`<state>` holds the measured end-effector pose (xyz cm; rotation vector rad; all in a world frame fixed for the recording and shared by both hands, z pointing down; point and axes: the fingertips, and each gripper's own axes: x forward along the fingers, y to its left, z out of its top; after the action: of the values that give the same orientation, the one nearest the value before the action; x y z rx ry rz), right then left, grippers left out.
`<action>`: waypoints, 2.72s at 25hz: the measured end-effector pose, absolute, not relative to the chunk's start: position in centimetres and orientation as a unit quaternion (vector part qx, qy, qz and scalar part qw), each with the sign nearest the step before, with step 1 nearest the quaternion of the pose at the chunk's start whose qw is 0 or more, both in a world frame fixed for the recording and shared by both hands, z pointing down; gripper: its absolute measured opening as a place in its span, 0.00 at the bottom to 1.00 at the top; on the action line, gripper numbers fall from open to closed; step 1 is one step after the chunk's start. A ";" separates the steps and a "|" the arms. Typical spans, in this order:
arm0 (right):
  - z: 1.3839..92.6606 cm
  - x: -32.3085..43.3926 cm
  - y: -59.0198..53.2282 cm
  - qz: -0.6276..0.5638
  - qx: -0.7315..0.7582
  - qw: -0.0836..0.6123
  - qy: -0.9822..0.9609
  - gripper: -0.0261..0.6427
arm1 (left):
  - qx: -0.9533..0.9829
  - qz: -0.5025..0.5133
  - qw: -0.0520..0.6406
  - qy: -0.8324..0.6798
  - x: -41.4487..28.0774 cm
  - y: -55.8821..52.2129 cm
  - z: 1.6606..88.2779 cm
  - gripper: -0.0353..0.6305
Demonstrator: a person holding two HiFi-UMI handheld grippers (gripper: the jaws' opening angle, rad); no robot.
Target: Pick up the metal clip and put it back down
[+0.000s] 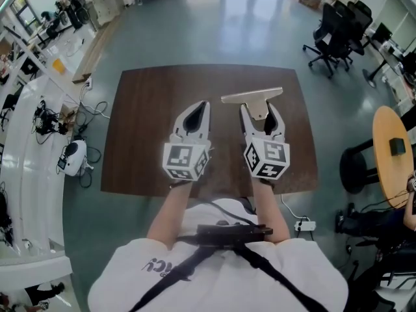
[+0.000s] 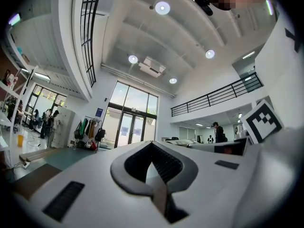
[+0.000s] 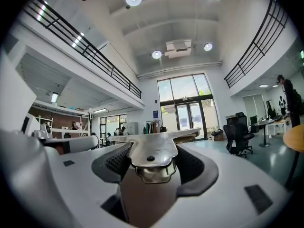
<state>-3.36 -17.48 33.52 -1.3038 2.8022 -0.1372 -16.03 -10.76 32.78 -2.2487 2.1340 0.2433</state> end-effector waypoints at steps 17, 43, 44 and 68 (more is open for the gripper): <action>34.9 -2.2 -18.6 -0.048 -0.440 0.003 0.897 0.49 | -0.740 0.070 0.000 0.669 -15.0 -12.1 34.3 0.07; 51.3 10.8 -28.5 -0.151 -0.545 -0.129 0.815 0.49 | -0.806 0.008 -0.126 0.579 -5.3 -23.4 46.3 0.07; 52.1 11.1 -29.0 -0.155 -0.546 -0.136 0.812 0.49 | -0.807 0.005 -0.132 0.576 -5.0 -24.1 46.9 0.07; 70.7 10.8 -44.6 -0.242 -0.518 -0.264 0.777 0.49 | -0.790 -0.066 -0.239 0.561 -3.0 -37.5 61.4 0.07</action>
<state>10.83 -44.61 70.74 -1.9745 2.9594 -0.9225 -3.02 -37.49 61.42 -2.9471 2.0955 -0.2445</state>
